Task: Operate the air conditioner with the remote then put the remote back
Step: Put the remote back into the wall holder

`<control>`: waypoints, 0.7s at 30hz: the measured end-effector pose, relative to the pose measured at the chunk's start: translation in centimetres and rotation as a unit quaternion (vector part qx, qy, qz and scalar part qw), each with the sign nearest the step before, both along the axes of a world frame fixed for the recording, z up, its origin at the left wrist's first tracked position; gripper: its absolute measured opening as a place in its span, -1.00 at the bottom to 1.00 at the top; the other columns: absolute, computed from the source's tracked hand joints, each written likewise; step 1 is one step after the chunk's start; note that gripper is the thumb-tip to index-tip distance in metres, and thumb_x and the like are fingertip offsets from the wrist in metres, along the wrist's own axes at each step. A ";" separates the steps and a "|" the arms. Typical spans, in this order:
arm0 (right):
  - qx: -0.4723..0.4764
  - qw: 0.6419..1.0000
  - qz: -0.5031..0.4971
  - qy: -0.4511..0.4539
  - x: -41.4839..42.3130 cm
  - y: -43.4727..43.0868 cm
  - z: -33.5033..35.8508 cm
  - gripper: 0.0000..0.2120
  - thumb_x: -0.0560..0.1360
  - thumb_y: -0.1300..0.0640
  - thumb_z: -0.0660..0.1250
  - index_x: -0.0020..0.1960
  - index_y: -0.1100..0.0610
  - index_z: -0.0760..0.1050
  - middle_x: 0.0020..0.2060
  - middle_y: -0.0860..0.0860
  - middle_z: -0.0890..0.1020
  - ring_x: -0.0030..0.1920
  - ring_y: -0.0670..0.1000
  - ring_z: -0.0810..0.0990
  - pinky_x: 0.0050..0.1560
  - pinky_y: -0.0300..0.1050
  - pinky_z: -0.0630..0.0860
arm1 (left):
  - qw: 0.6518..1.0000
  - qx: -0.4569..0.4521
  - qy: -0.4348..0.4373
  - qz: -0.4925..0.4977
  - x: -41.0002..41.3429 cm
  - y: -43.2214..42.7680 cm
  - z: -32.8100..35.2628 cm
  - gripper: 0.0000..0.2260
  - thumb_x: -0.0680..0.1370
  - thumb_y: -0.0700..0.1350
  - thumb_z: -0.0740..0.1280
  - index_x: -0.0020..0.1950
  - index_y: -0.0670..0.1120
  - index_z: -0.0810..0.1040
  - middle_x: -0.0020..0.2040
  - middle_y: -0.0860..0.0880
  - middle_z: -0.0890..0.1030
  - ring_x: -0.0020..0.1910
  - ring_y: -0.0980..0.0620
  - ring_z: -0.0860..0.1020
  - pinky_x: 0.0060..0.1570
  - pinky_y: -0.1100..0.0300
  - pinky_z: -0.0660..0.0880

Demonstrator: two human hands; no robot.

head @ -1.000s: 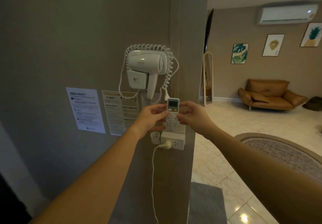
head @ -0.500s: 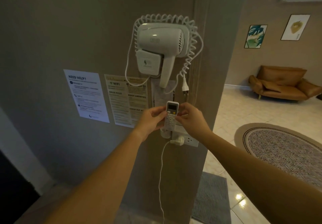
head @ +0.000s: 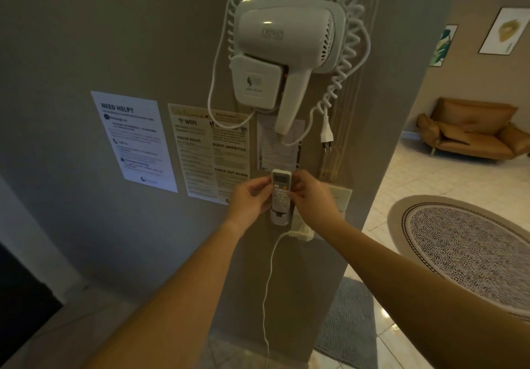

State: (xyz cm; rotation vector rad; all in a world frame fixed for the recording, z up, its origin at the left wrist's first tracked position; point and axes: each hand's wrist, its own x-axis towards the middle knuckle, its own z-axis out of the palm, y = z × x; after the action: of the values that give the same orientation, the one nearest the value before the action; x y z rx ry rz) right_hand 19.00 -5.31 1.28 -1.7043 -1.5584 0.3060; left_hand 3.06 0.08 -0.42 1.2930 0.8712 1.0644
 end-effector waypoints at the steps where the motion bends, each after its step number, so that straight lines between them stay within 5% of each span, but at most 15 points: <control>1: -0.003 1.000 -0.001 -0.002 0.0 0.1 -0.1 -0.70 0.58 0.22 0.44 0.30 0.09 0.55 -0.04 -0.05 0.68 -0.01 -0.02 0.68 0.02 -0.13 0.63 | 1.000 0.003 0.001 -0.001 0.0 0.1 -0.1 -0.75 0.66 -0.29 0.35 0.31 -0.14 0.66 0.06 0.00 0.74 0.04 0.06 0.71 -0.04 0.21 0.70; 8: -0.021 0.999 -0.023 -0.025 0.1 0.8 -0.8 -0.82 0.57 0.24 0.42 0.17 0.14 0.67 -0.06 0.06 0.75 -0.08 0.03 0.72 0.01 -0.01 0.68 | 0.999 -0.011 0.031 0.007 0.1 0.4 -1.2 -0.85 0.67 -0.17 0.37 0.08 0.06 0.71 0.04 -0.05 0.76 0.08 -0.09 0.73 -0.14 0.22 0.69; 14: -0.010 0.999 -0.043 -0.008 -0.2 1.1 -1.1 -0.86 0.61 0.17 0.39 0.14 0.13 0.66 -0.11 0.05 0.74 -0.11 0.03 0.71 -0.12 -0.12 0.60 | 0.998 -0.033 0.048 0.033 0.6 0.8 -1.3 -0.78 0.62 0.09 0.43 0.05 -0.04 0.75 -0.04 -0.09 0.79 0.00 -0.07 0.76 0.03 -0.04 0.72; 21: -0.013 0.998 -0.053 -0.006 -0.4 1.2 -2.0 -0.87 0.62 0.17 0.39 0.14 0.13 0.65 -0.07 0.06 0.74 -0.08 0.03 0.70 -0.07 -0.14 0.61 | 0.995 -0.041 0.076 0.045 0.7 0.7 -1.2 -0.79 0.60 0.12 0.44 0.00 0.00 0.75 -0.05 -0.10 0.79 -0.01 -0.04 0.75 0.00 -0.07 0.73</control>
State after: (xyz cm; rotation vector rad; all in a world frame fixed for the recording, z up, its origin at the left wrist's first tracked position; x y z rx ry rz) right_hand 18.60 -4.11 -0.67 -1.8062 -1.4720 0.2629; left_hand 3.77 0.80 -1.58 1.2885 1.0870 0.9991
